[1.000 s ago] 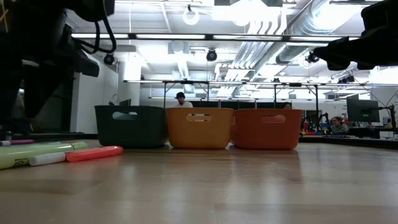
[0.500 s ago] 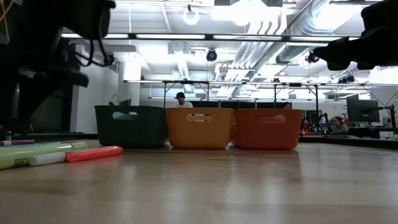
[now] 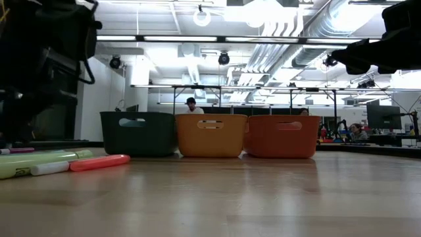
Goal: Pick & Place Markers
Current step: Put the dark red marker pen into the blue bin
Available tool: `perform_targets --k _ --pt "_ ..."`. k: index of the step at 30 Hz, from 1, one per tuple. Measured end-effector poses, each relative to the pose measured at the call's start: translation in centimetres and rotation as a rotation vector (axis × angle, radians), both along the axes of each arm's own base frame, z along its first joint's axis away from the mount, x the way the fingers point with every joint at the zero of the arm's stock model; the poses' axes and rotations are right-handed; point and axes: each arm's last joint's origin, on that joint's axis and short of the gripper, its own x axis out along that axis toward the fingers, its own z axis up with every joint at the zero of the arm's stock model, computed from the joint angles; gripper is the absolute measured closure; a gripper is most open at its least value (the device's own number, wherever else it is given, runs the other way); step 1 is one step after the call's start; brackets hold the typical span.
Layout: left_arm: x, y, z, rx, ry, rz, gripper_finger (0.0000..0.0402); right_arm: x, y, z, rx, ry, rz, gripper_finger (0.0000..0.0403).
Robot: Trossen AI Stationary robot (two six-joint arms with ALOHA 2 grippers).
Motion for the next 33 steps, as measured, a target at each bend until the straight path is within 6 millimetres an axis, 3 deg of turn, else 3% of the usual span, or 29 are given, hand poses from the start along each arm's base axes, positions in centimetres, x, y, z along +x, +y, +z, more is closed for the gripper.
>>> perform_targets --k 20,27,33 --pt "0.5 2.5 -0.4 -0.069 0.016 0.09 0.0207 0.0 0.0 0.0 0.0 -0.001 0.0 0.0236" --pt "2.1 2.4 -0.5 -0.106 -0.137 0.148 0.0207 0.0 0.0 0.0 0.0 -0.001 0.0 0.0236" --pt "2.4 2.3 -0.3 -0.128 -0.151 0.194 0.0207 0.0 0.0 0.0 0.0 -0.001 0.0 0.0236"
